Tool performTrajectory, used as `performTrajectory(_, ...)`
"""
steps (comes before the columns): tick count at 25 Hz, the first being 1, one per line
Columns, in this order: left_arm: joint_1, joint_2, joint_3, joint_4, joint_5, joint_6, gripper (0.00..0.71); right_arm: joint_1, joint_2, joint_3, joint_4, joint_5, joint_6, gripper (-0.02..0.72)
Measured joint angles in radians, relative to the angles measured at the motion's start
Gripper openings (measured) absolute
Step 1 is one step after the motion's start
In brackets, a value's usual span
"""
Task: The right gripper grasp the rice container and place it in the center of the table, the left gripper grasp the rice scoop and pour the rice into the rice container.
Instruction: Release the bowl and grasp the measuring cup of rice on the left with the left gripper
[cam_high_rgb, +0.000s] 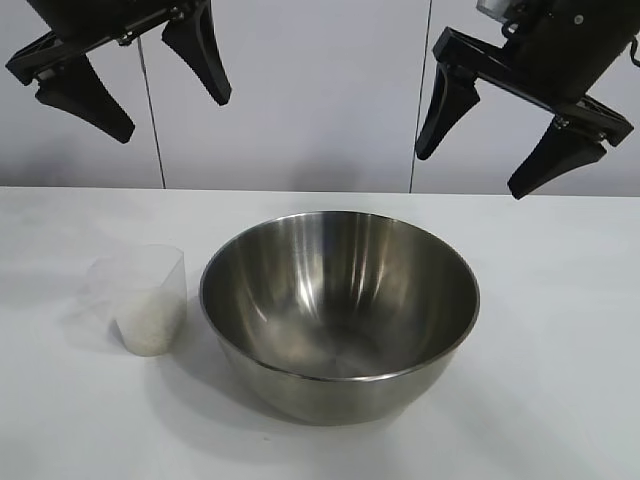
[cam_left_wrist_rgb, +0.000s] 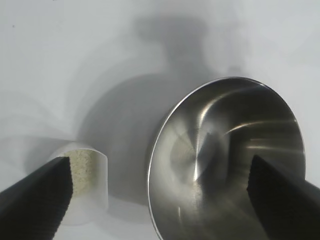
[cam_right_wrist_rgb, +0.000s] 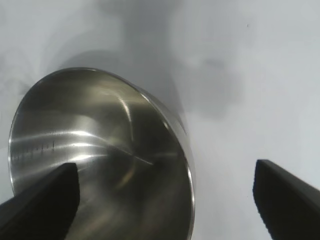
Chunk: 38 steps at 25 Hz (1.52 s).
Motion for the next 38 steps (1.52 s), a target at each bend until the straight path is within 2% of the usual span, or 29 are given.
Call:
performTrajectory(8, 0.0, 0.0, 0.0, 0.001, -0.016, 0.009, 0.686, 0.0, 0.0, 0.0, -0.011, 0.003, 0.0, 0.652)
performTrajectory(11, 0.0, -0.005, 0.0, 0.041, -0.035, 0.016, 0.684, 0.0, 0.0, 0.0, -0.012, 0.003, 0.0, 0.652)
performTrajectory(13, 0.0, -0.029, 0.008, 0.102, -0.085, 0.016, 0.673, 0.0, 0.0, 0.0, -0.014, 0.003, 0.0, 0.652)
performTrajectory(16, 0.0, -0.113, 0.072, 0.196, -0.216, 0.008, 0.659, 0.0, 0.0, 0.0, -0.017, 0.003, 0.0, 0.652)
performTrajectory(20, 0.0, -0.277, 0.295, 0.301, -0.518, 0.003, 0.656, 0.0, 0.0, 0.0, -0.02, 0.003, 0.0, 0.652)
performTrajectory(24, 0.0, -0.403, 0.626, 0.333, -0.97, 0.003, 0.656, 0.0, 0.0, 0.0, -0.023, 0.003, 0.0, 0.652)
performTrajectory(26, 0.0, -0.431, 0.797, 0.335, -1.206, 0.005, 0.655, 0.0, 0.0, 0.0, -0.025, 0.003, 0.0, 0.652)
performTrajectory(31, 0.0, -0.433, 1.108, 0.335, -1.682, 0.109, 0.654, 0.0, 0.0, 0.0, -0.039, 0.003, 0.0, 0.652)
performTrajectory(33, 0.0, -0.43, 1.2, 0.335, -1.828, 0.163, 0.654, 0.0, 0.0, 0.0, -0.041, 0.003, 0.0, 0.652)
performTrajectory(38, 0.0, -0.317, 1.346, 0.326, -2.024, 0.231, 0.654, 0.0, 0.0, 0.0, -0.041, 0.003, 0.0, 0.652)
